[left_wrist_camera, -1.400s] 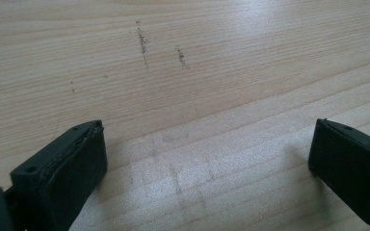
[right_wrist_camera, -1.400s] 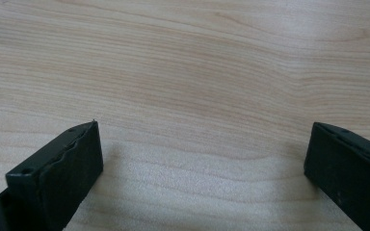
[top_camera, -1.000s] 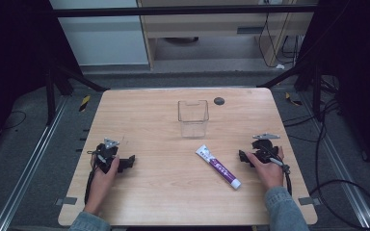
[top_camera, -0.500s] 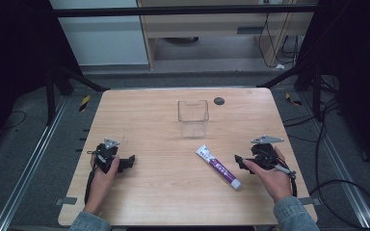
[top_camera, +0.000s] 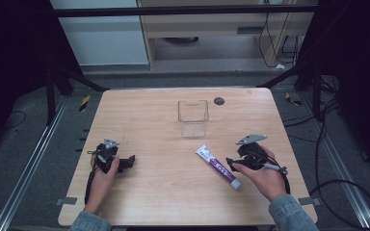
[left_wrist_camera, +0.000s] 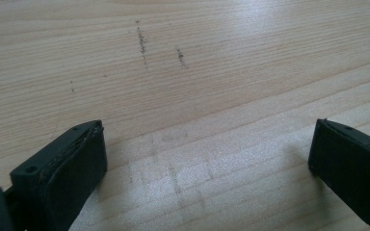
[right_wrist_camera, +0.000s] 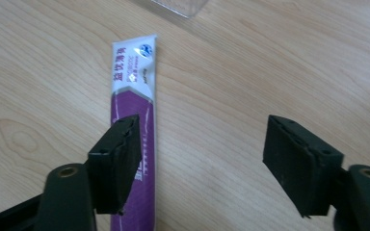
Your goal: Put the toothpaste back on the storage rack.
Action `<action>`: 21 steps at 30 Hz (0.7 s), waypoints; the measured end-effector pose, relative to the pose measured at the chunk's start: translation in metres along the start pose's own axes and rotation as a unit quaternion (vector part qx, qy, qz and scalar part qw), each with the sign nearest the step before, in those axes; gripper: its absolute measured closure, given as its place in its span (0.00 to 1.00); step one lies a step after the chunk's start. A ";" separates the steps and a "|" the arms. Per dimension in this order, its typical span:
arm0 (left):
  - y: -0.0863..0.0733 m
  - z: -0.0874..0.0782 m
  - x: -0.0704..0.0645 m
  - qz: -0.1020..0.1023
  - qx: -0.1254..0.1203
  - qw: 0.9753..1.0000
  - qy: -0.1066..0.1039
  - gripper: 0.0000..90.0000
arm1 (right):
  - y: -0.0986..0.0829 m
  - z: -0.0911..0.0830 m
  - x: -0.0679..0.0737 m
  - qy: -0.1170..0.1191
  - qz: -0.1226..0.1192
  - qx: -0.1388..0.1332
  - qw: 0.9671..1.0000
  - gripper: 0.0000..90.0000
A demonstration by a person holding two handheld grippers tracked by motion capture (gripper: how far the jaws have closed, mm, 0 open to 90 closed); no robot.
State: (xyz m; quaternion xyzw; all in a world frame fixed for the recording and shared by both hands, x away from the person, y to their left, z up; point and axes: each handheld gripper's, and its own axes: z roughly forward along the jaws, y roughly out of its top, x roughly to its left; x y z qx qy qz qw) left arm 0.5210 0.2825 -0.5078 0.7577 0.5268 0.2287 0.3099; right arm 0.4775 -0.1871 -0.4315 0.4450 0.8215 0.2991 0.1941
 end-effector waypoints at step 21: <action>0.000 -0.001 0.000 0.002 0.001 1.000 -0.001 0.00 | 0.017 0.016 0.023 0.040 -0.019 0.049 0.998 0.45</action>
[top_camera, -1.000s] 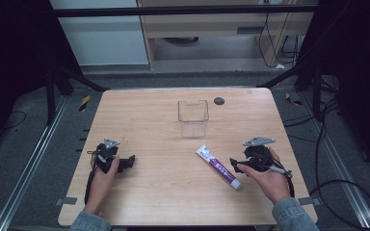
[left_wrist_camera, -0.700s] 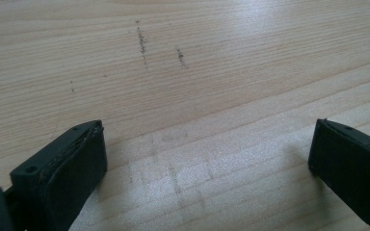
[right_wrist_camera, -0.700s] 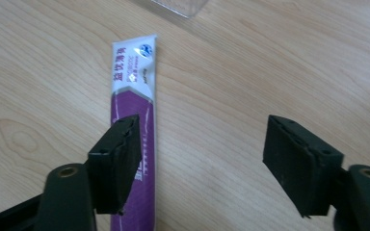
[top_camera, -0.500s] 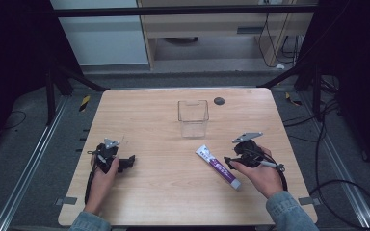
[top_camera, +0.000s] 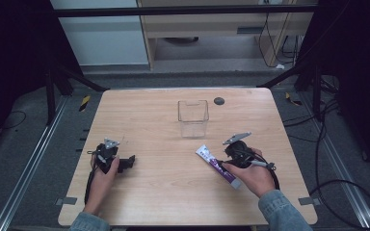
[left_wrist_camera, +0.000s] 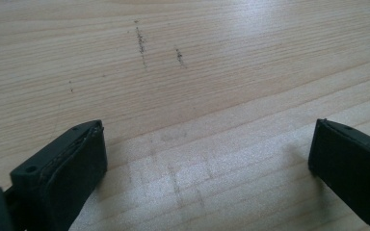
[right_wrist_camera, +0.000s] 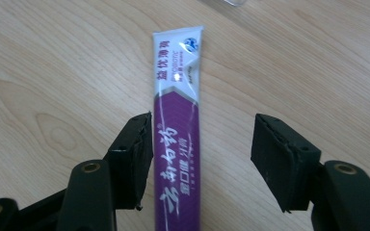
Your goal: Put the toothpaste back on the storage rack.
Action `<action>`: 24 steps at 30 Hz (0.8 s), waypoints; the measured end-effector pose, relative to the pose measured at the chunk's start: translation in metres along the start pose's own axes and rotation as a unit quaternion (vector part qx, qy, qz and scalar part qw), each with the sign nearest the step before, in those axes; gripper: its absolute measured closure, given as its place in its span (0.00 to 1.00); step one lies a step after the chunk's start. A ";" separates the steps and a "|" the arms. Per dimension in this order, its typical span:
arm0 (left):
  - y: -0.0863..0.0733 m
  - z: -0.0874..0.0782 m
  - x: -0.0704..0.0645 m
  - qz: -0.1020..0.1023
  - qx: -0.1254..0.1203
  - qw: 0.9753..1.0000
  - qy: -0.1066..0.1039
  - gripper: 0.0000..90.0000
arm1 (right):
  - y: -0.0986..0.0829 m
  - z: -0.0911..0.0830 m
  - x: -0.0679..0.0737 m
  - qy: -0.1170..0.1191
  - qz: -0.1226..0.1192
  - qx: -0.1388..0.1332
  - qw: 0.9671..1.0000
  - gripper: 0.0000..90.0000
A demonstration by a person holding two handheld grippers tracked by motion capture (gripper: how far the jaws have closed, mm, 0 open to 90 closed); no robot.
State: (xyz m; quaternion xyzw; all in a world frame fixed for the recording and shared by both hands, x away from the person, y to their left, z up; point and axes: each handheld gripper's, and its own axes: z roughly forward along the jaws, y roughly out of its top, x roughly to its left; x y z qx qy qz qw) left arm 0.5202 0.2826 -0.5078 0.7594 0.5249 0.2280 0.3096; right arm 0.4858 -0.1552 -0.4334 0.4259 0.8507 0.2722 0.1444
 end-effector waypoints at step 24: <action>-0.002 -0.002 0.000 0.003 0.001 1.000 -0.003 0.00 | 0.021 0.035 0.020 0.017 -0.028 0.047 0.998 0.57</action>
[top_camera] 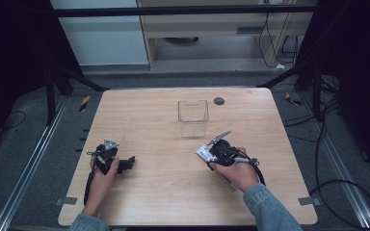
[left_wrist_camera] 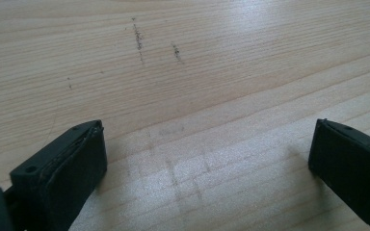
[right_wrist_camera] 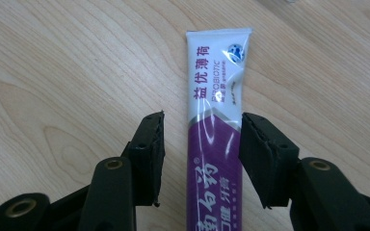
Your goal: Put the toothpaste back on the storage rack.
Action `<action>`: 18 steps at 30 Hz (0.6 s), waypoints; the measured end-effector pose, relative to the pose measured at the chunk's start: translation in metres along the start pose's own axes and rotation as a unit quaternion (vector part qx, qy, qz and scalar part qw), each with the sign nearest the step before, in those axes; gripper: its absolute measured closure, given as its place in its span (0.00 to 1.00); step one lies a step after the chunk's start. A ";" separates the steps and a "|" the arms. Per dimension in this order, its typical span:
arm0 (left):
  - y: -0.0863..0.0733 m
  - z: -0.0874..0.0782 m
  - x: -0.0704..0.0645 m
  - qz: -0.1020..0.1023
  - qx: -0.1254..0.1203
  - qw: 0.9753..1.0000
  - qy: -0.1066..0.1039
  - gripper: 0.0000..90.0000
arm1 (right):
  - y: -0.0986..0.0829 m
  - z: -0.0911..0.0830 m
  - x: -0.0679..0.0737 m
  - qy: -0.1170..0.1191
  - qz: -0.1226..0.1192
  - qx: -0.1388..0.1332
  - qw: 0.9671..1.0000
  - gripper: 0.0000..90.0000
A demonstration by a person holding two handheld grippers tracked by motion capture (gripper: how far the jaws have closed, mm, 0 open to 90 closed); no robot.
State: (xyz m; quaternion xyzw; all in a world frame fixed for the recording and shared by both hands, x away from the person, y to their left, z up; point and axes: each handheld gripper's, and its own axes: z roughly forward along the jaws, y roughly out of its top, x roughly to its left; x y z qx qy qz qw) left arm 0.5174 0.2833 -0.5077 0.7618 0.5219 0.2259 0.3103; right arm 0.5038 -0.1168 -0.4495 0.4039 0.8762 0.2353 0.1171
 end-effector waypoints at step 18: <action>0.000 0.000 0.000 0.000 0.000 1.000 -0.001 0.00 | 0.015 0.027 -0.004 -0.015 0.010 0.036 0.999 0.59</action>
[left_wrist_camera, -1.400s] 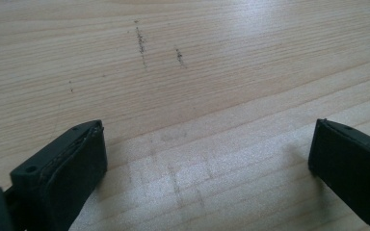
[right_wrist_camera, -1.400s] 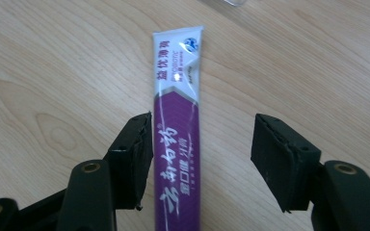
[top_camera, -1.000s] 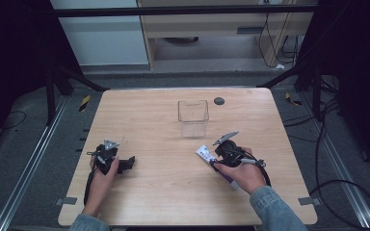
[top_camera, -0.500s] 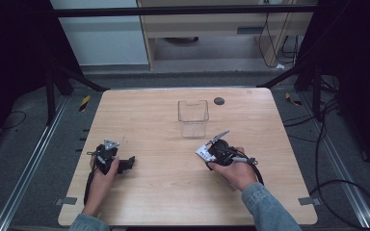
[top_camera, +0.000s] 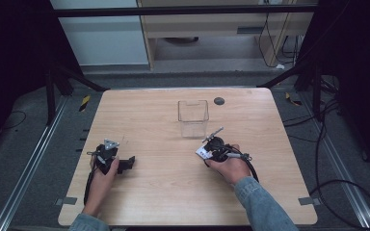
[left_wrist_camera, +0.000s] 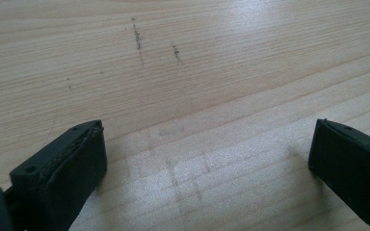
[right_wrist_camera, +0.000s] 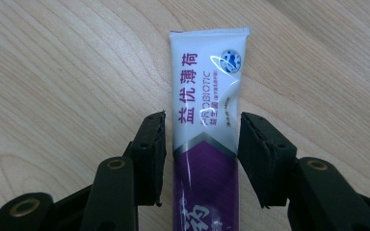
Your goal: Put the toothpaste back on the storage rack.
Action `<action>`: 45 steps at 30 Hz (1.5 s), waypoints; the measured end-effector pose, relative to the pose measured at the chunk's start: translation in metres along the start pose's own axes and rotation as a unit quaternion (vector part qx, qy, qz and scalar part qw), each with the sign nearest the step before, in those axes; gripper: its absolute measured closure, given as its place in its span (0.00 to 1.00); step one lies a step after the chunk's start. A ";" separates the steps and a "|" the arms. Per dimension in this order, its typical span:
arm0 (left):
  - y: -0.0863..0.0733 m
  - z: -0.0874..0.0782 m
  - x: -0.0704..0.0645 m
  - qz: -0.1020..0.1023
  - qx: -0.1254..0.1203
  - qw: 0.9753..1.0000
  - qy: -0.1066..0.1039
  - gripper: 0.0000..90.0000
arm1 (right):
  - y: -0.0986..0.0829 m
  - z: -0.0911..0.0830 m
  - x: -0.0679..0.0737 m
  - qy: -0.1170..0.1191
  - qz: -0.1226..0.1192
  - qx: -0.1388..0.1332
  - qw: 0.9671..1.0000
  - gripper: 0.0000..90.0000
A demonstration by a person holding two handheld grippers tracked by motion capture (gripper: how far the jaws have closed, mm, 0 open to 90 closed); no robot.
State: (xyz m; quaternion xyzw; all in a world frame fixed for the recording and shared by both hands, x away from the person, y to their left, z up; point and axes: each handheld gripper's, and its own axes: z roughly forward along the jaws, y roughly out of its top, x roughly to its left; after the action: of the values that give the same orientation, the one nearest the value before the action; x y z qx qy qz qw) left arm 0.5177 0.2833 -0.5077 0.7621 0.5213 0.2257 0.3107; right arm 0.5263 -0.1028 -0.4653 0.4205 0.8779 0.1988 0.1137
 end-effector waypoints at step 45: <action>0.000 0.001 0.000 0.000 -0.002 1.000 -0.001 0.00 | -0.001 -0.003 -0.009 -0.005 0.002 -0.006 1.000 0.87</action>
State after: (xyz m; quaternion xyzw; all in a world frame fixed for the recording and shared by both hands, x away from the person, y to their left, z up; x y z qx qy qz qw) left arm 0.5184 0.2832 -0.5079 0.7620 0.5204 0.2258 0.3123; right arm 0.5299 -0.1110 -0.4631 0.4227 0.8752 0.2021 0.1204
